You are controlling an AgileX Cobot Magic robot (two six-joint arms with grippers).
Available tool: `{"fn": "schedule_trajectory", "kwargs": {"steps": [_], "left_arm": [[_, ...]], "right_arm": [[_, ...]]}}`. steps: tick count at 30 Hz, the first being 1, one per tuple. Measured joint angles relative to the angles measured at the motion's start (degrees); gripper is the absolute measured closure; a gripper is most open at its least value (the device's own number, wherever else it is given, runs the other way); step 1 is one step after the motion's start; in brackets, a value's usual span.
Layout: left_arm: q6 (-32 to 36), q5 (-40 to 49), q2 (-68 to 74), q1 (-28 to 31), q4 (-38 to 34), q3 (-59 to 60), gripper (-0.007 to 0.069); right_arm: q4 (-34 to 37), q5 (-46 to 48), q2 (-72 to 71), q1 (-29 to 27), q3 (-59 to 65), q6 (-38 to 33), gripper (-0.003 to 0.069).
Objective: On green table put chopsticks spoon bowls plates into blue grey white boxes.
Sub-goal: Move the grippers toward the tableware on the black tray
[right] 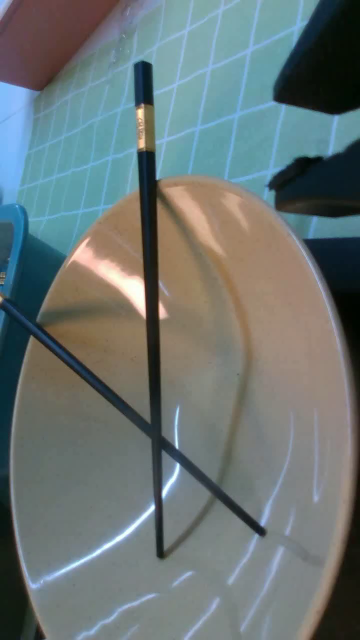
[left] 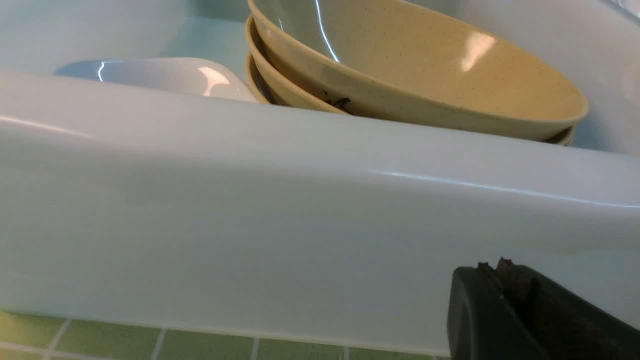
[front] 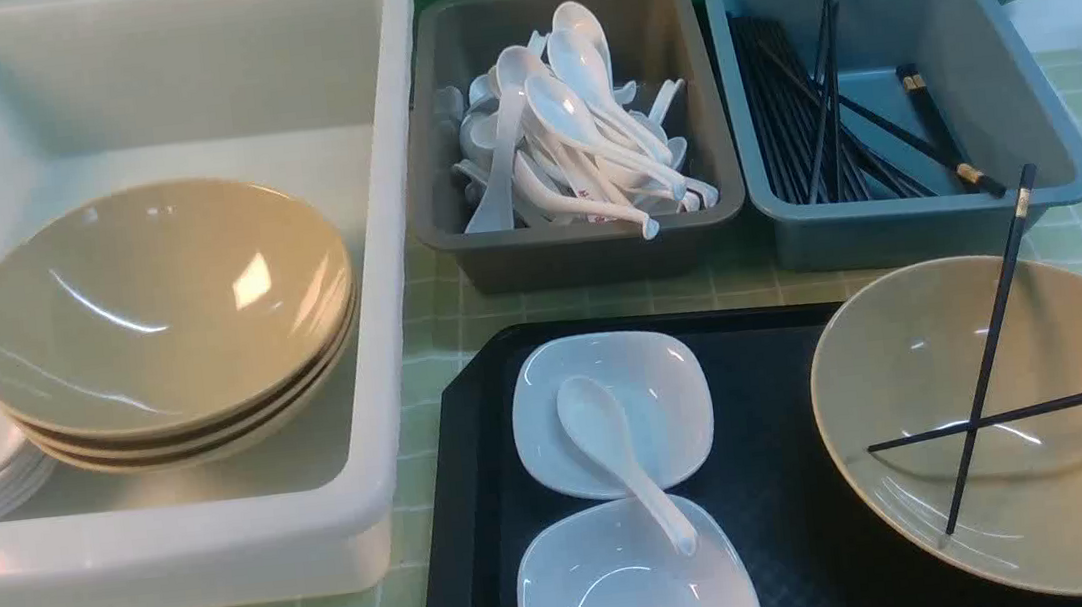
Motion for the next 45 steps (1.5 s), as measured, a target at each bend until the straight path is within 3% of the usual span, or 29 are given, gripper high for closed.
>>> {"fn": "schedule_trajectory", "kwargs": {"steps": [45], "left_arm": [[0.0,0.0,0.0,0.0,0.0,0.0,0.0626]], "right_arm": [[0.01,-1.32,0.0,0.0,0.25,-1.55,0.0423]]}}
